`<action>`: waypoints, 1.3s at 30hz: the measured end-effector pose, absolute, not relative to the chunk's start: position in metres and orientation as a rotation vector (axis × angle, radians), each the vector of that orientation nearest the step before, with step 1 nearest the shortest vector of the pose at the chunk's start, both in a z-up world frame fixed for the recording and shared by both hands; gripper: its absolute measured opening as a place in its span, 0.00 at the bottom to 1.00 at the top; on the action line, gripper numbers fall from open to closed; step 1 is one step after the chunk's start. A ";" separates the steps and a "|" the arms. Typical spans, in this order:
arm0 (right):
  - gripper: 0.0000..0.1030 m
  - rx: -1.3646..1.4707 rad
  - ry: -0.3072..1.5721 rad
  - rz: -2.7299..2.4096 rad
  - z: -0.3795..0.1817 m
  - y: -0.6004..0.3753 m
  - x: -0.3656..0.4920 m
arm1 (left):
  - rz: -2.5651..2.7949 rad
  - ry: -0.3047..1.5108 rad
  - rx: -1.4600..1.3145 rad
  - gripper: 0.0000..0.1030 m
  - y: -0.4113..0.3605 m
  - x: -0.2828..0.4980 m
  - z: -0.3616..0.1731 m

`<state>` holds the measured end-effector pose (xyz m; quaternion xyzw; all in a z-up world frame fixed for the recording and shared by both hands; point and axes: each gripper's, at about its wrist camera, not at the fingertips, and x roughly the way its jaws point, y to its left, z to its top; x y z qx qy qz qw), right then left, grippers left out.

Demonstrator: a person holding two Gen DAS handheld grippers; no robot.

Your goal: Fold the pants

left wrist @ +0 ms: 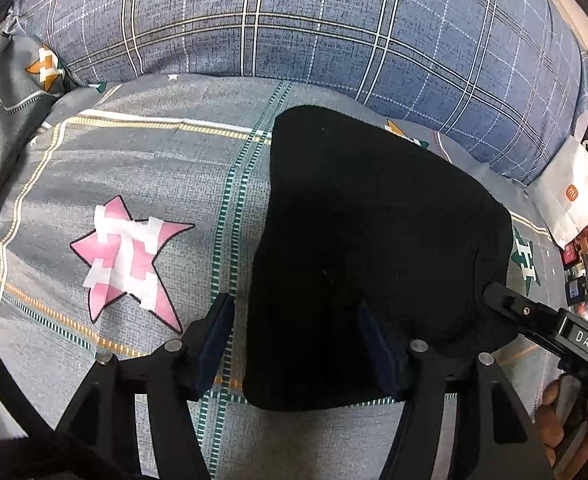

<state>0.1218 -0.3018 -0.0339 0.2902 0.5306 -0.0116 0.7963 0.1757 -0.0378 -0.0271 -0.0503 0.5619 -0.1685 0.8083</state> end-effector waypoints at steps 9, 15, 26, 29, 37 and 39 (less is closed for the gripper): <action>0.42 0.550 1.061 -0.033 -0.016 -0.290 0.117 | -0.320 1.175 -0.135 0.44 -0.029 0.179 -0.025; 0.53 0.658 1.103 -0.050 -0.030 -0.298 0.115 | -0.269 1.133 -0.023 0.60 -0.039 0.170 -0.023; 0.57 0.711 1.106 -0.047 -0.037 -0.300 0.113 | -0.258 1.193 -0.112 0.74 -0.027 0.181 -0.029; 0.57 0.708 1.106 -0.050 -0.036 -0.299 0.113 | -0.254 1.186 -0.099 0.74 -0.029 0.179 -0.028; 0.58 0.689 1.107 -0.051 -0.036 -0.297 0.114 | -0.254 1.187 -0.102 0.74 -0.030 0.180 -0.029; 0.58 0.691 1.109 -0.049 -0.036 -0.298 0.115 | -0.253 1.185 -0.099 0.74 -0.030 0.180 -0.030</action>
